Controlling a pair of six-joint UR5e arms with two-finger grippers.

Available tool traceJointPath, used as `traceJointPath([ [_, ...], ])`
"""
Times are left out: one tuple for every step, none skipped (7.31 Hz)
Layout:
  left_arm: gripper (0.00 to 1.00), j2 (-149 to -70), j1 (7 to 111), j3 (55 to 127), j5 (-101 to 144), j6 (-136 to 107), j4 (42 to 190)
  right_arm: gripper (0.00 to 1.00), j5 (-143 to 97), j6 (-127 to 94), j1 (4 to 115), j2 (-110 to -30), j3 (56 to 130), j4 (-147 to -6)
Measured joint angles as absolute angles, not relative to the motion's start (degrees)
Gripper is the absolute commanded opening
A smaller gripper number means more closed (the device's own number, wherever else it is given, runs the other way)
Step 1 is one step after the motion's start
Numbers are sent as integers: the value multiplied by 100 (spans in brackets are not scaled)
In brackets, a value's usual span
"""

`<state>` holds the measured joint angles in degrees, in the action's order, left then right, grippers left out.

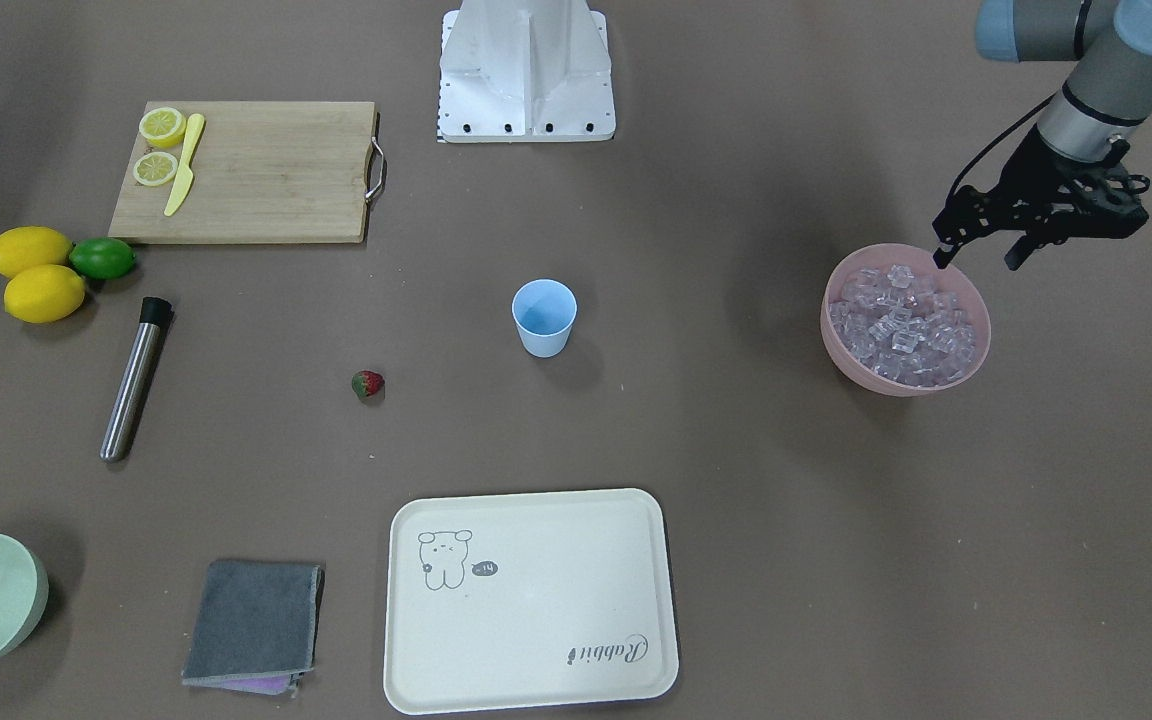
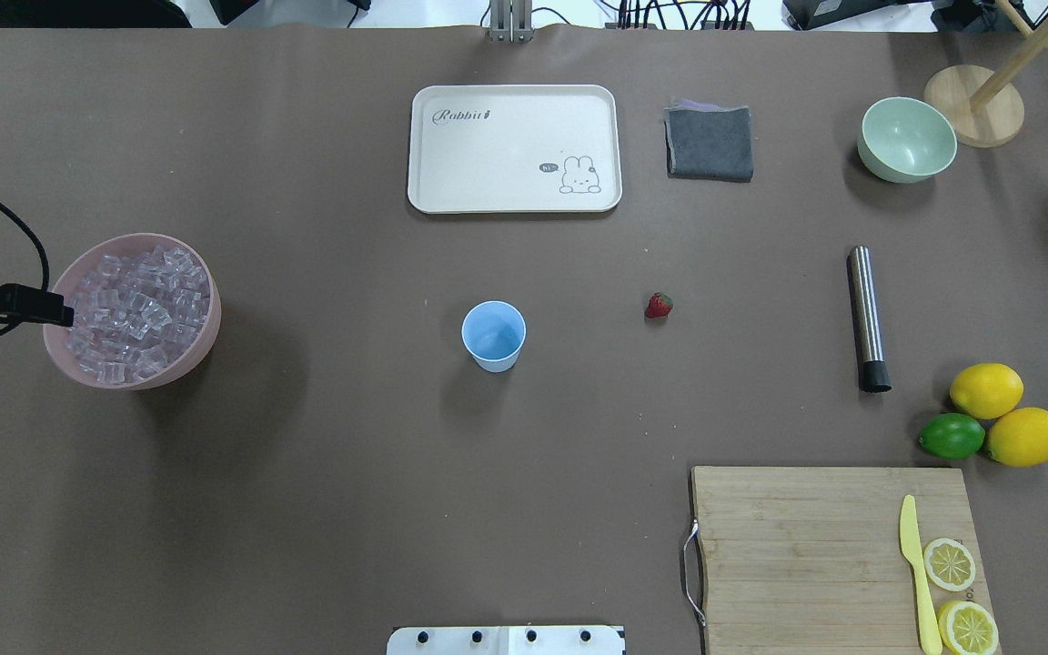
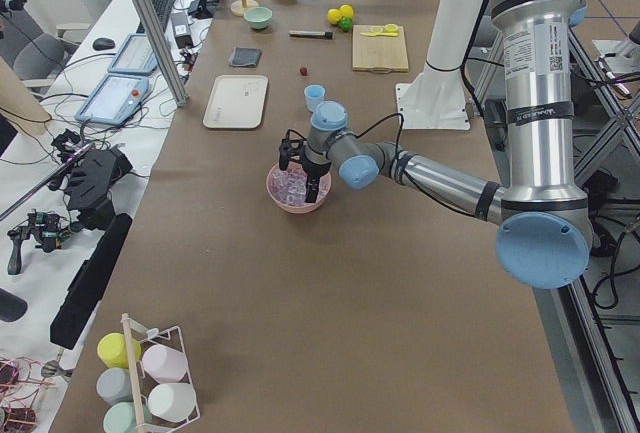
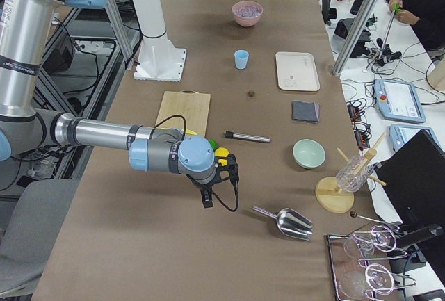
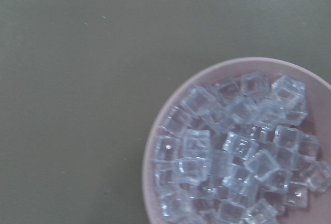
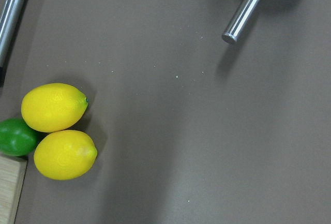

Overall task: Mash ice and strawberries in cup
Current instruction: 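Lower the left gripper into the pink bowl and grasp an ice cube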

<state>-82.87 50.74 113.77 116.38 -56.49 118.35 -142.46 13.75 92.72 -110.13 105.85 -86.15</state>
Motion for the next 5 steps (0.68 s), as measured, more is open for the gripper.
traceJointPath([
  [88,-8326,4845,11395,11473,-5824,11832,100,-14249,1383,9273,-11016,10577,-8617],
  [82,-8375,4630,11396,11369,-5885,11833,100,-14253,1387,9273,-11015,10565,-8616],
  [77,-8430,4443,11395,11296,-5854,11836,100,-14255,1388,9273,-11014,10560,-8614],
  [72,-8460,4319,11392,11228,-5769,11838,100,-14255,1389,9273,-11013,10558,-8615],
  [69,-8466,4258,11380,11165,-5715,11838,100,-14256,1385,9273,-11013,10554,-8619],
])
